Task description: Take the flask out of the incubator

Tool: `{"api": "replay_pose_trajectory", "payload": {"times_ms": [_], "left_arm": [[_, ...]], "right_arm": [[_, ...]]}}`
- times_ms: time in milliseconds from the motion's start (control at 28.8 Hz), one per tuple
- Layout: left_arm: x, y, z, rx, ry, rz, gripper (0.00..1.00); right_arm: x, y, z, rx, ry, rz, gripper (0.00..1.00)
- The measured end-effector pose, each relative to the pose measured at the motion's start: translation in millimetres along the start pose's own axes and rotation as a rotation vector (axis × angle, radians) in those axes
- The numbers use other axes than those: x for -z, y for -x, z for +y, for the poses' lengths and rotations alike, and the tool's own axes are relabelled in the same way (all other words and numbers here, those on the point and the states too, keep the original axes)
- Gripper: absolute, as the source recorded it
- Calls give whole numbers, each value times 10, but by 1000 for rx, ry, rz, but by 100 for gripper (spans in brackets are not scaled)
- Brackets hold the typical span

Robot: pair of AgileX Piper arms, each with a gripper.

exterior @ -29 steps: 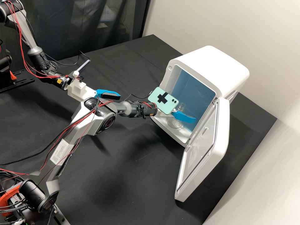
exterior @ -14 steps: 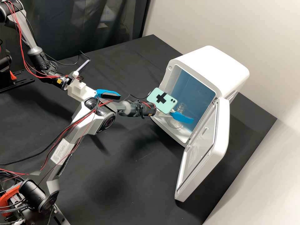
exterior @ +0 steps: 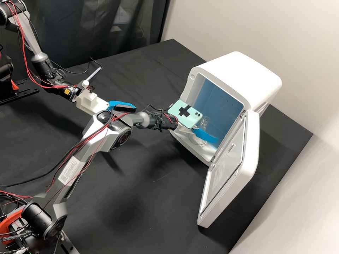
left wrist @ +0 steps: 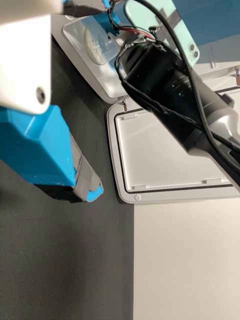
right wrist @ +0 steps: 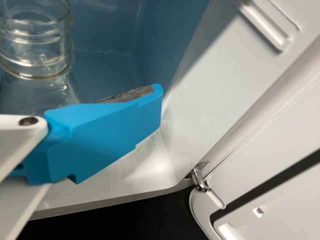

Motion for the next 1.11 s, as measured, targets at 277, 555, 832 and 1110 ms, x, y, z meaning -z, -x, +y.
{"api": "replay_pose_trajectory", "payload": {"times_ms": [277, 555, 832, 1110], "left_arm": [[0, 0, 0, 0, 0, 0, 100], [0, 0, 0, 0, 0, 0, 100], [0, 0, 0, 0, 0, 0, 100], [0, 0, 0, 0, 0, 0, 100]], "right_arm": [[28, -2, 36, 19, -6, -18, 100], [32, -2, 40, 15, -31, -14, 0], [51, -2, 54, -1, -39, 7, 0], [50, -2, 50, 0, -38, 10, 0]]}}
